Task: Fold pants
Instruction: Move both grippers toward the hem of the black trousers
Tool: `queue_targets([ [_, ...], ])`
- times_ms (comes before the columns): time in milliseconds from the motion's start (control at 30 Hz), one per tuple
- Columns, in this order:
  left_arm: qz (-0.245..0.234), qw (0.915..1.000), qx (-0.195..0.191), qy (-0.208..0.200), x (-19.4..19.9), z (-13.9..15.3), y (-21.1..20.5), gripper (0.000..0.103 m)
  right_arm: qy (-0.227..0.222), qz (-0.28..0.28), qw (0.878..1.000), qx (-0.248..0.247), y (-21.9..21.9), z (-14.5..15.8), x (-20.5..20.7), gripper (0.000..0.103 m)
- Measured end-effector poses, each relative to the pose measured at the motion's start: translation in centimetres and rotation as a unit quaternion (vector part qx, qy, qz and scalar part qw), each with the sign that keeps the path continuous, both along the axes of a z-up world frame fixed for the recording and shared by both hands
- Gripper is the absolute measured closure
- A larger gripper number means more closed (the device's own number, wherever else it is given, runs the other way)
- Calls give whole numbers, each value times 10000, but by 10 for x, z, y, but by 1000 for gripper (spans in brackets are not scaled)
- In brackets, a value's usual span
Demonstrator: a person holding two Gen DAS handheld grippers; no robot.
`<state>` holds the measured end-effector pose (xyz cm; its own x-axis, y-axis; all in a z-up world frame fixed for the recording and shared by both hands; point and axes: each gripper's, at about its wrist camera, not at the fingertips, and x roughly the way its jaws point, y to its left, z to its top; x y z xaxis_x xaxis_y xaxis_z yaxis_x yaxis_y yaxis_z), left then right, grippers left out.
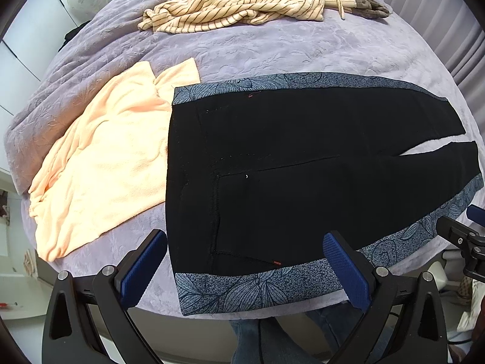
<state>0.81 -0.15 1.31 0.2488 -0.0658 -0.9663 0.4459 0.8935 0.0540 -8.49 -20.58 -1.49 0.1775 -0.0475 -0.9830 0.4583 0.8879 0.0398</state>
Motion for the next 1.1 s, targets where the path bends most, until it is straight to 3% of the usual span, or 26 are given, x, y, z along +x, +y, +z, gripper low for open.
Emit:
queue_targets([
  [633, 132, 9997, 65, -215, 5, 12, 9, 0, -82, 113, 9999, 39, 0, 1, 8, 6],
  [1100, 355, 9985, 209, -357, -5, 23, -12, 0, -335, 237, 9989, 228, -27, 7, 10, 6],
])
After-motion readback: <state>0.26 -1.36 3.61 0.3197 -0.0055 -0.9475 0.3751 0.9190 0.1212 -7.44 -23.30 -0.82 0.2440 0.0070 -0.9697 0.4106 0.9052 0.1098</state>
